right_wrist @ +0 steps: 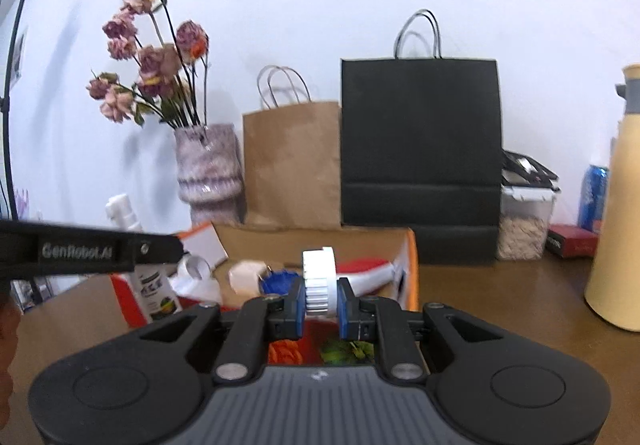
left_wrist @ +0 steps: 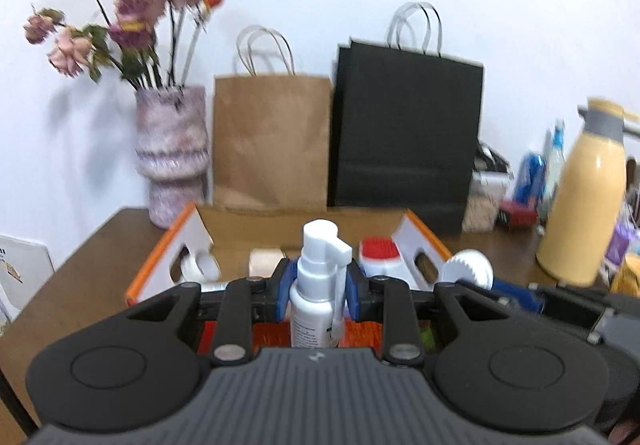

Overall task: Organize rigid objects
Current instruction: 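Carry the spray bottle and white cap over the red box with both tools, then open both tools to drop the spray bottle and cap into the box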

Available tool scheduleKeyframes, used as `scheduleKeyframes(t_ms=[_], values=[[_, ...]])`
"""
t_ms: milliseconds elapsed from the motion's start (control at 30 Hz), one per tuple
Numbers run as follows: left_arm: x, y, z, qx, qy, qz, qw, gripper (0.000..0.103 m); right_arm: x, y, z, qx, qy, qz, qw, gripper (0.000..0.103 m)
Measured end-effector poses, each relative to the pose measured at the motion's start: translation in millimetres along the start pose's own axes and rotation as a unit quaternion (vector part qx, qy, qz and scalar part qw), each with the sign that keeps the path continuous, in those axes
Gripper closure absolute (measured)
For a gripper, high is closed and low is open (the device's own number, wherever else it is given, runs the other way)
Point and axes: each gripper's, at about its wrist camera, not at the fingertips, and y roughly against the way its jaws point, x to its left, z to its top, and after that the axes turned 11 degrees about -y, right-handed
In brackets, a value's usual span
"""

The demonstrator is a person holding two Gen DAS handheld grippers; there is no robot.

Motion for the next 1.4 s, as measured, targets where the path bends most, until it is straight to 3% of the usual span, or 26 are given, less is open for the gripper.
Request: scheduleKeyframes(t_ms=[167, 767, 1400], values=[[14, -9, 15, -0.019, 0.021, 0.017, 0.9995, 0.075, 13, -15, 11, -0.015, 0.000, 0.004, 1.000, 0.088], [41, -73, 28, -0.014, 0.025, 0.058, 0.9979, 0.075, 18, -84, 30, -0.006, -0.003, -0.007, 1.000, 0.088], [52, -123, 23, 0.025, -0.003, 0.070, 0.9973, 0.073, 12, -134, 33, 0.038, 0.015, -0.009, 0.999, 0.088]])
